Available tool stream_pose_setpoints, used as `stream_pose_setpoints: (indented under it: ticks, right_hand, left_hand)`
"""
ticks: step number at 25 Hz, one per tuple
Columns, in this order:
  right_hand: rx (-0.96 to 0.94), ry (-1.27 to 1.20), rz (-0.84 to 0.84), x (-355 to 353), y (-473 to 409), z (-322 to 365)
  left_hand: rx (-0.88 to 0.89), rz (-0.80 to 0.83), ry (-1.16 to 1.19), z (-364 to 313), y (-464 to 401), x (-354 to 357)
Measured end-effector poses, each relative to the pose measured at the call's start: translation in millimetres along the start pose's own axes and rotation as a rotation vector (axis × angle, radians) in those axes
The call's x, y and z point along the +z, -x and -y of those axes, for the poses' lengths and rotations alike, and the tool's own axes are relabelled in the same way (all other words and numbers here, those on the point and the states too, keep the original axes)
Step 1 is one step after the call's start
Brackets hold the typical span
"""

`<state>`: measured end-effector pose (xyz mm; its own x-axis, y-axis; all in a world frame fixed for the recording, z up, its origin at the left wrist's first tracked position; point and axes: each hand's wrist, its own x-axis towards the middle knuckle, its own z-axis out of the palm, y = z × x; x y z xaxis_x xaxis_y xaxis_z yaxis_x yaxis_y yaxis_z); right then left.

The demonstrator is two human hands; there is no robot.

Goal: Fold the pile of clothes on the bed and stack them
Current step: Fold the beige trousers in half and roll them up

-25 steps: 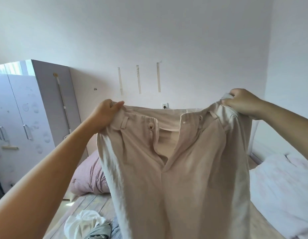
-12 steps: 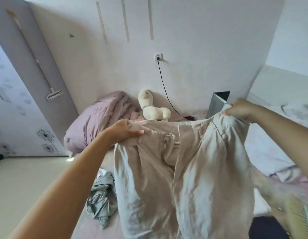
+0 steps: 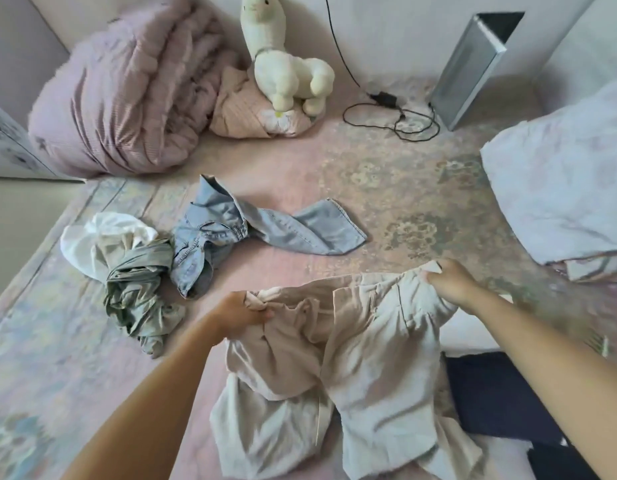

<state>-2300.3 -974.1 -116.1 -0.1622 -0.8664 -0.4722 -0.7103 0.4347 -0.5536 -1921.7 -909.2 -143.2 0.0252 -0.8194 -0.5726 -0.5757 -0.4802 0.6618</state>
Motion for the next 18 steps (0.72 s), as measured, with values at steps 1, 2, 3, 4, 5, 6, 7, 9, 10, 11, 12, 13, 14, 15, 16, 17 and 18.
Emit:
stream_pose_setpoints:
  ticks: [1, 2, 3, 4, 5, 6, 7, 9, 10, 11, 12, 13, 14, 15, 16, 17, 18]
  right_hand:
    - [0.015, 0.027, 0.018, 16.4, -16.4, -9.4]
    - [0.025, 0.054, 0.032, 33.1, -33.8, -18.0]
    - [0.021, 0.078, 0.038, 49.2, -51.8, -24.1]
    - [0.007, 0.087, 0.019, 64.3, -69.6, -29.0]
    - [-0.010, 0.091, -0.006, 77.8, -87.0, -31.6]
    - [-0.022, 0.078, -0.047, 88.8, -103.0, -33.0]
    - [-0.033, 0.065, -0.095, 98.5, -118.8, -33.1]
    - [-0.041, 0.040, -0.224, 124.3, -154.7, -36.9]
    - [-0.055, 0.030, -0.293, 137.5, -172.7, -38.4]
    - [-0.056, 0.030, -0.351, 151.5, -189.0, -39.9]
    - [-0.050, 0.036, -0.393, 165.7, -203.4, -42.1]
    - [-0.044, 0.059, -0.410, 179.4, -214.1, -43.5]
    - [-0.048, 0.101, -0.401, 194.7, -220.5, -45.3]
    - [-0.069, 0.168, -0.377, 211.5, -221.2, -45.9]
    - [-0.113, 0.245, -0.336, 232.9, -219.3, -48.6]
    - [-0.182, 0.308, -0.290, 255.2, -215.6, -51.0]
    - [-0.259, 0.346, -0.252, 277.5, -210.7, -54.5]
  left_hand:
    - [-0.025, 0.044, -0.027, 12.2, -18.9, 11.0]
    - [-0.023, 0.084, -0.061, 24.3, -39.0, 20.1]
    - [-0.003, 0.090, -0.082, 36.8, -62.7, 26.9]
    - [0.010, 0.054, -0.089, 49.0, -88.3, 32.2]
    - [0.010, -0.026, -0.066, 57.6, -113.1, 36.5]
    - [0.008, -0.122, -0.032, 63.1, -135.3, 39.0]
    - [0.014, -0.226, -0.013, 64.2, -155.1, 41.0]
    - [0.032, -0.374, -0.011, 69.1, -195.7, 50.6]
    - [0.044, -0.435, -0.010, 70.1, -215.2, 55.2]
    - [0.052, -0.493, -0.018, 72.2, -232.1, 60.9]
    - [0.067, -0.538, -0.046, 75.4, -246.6, 68.8]
    - [0.091, -0.580, -0.100, 80.2, -259.7, 78.4]
    - [0.110, -0.617, -0.194, 86.1, -269.4, 89.2]
    - [0.133, -0.636, -0.316, 94.9, -279.1, 102.1]
    - [0.165, -0.626, -0.421, 103.7, -286.5, 119.1]
    - [0.216, -0.587, -0.487, 113.2, -292.0, 138.7]
    - [0.291, -0.544, -0.543, 121.4, -295.1, 159.2]
